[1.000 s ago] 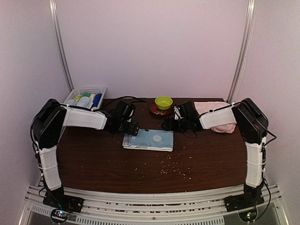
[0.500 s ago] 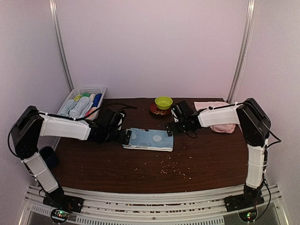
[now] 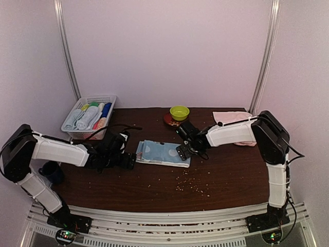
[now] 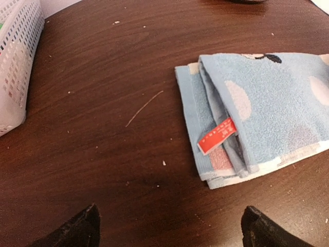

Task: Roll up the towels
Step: Rotate the towel at the center of the board, then move the towel to the center of the board.

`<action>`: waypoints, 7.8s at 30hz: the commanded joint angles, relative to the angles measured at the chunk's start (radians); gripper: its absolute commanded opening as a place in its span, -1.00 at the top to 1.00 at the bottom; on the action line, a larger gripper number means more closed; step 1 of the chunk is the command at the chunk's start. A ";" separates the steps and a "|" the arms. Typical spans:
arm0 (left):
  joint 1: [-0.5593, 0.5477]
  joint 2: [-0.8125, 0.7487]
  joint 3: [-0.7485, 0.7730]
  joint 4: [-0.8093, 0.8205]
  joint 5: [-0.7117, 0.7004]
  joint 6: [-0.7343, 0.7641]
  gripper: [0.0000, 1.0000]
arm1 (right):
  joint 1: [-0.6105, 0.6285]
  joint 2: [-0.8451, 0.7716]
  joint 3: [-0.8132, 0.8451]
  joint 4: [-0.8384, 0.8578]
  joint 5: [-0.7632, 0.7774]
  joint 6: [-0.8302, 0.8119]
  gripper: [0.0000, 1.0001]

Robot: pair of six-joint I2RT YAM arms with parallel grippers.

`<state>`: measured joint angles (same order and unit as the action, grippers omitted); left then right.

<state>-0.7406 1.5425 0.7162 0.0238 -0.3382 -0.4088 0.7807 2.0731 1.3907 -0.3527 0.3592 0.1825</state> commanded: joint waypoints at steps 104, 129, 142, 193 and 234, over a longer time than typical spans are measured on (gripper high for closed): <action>-0.244 0.148 -0.110 0.557 0.098 1.121 -0.77 | 0.073 -0.508 -0.402 0.167 -0.033 0.051 -1.00; -0.283 0.164 -0.130 0.597 -0.013 1.123 -0.79 | -0.087 0.264 0.375 -0.004 -0.044 0.064 -1.00; -0.289 0.090 -0.167 0.625 0.029 1.104 -0.80 | -0.185 0.154 0.209 -0.042 0.072 0.025 -1.00; -0.375 0.264 -0.089 0.709 -0.015 1.219 -0.83 | 0.042 -0.320 -0.390 -0.074 0.007 0.072 -1.00; -0.348 0.621 0.387 0.244 0.046 1.462 0.34 | 0.033 -0.832 -0.505 0.036 -0.069 0.078 -1.00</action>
<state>-1.1046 2.1052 1.0931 0.4046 -0.3138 1.0672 0.8139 1.2613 0.9047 -0.3382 0.3050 0.2668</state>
